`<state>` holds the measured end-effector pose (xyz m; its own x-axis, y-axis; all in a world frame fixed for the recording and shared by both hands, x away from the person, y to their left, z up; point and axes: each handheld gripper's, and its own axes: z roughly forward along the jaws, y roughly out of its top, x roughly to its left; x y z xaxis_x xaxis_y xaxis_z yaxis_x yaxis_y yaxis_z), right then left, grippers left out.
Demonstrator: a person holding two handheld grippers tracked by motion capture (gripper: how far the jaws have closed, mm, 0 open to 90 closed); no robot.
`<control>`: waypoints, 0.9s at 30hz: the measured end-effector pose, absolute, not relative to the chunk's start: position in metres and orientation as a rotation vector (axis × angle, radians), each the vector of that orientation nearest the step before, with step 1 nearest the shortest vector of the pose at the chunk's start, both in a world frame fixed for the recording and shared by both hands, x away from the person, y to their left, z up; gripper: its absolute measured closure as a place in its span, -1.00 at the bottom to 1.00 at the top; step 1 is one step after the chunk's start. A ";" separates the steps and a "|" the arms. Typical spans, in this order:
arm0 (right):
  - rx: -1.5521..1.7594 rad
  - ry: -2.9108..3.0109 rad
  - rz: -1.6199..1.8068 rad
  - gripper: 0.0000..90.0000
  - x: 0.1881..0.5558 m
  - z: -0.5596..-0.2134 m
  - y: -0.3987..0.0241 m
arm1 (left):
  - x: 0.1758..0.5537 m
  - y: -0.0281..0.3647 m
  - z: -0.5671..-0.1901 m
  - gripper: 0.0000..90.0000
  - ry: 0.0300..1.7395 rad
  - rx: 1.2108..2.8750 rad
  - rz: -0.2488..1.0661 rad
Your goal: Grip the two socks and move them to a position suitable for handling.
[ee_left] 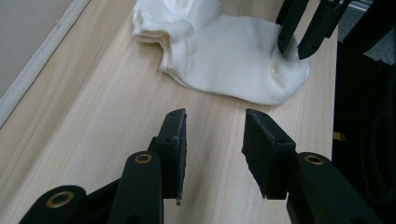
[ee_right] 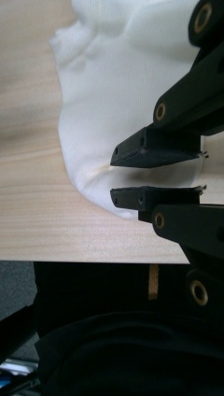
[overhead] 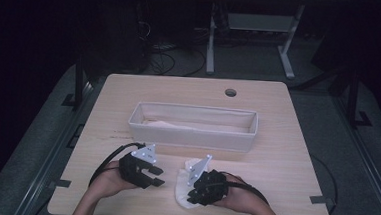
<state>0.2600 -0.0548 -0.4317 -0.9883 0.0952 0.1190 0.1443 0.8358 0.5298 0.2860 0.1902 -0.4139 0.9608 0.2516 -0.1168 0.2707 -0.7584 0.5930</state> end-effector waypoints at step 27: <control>-0.119 -2.967 -0.929 0.73 0.250 -0.431 -0.063 | 0.322 0.122 -0.421 0.62 0.316 2.518 -0.062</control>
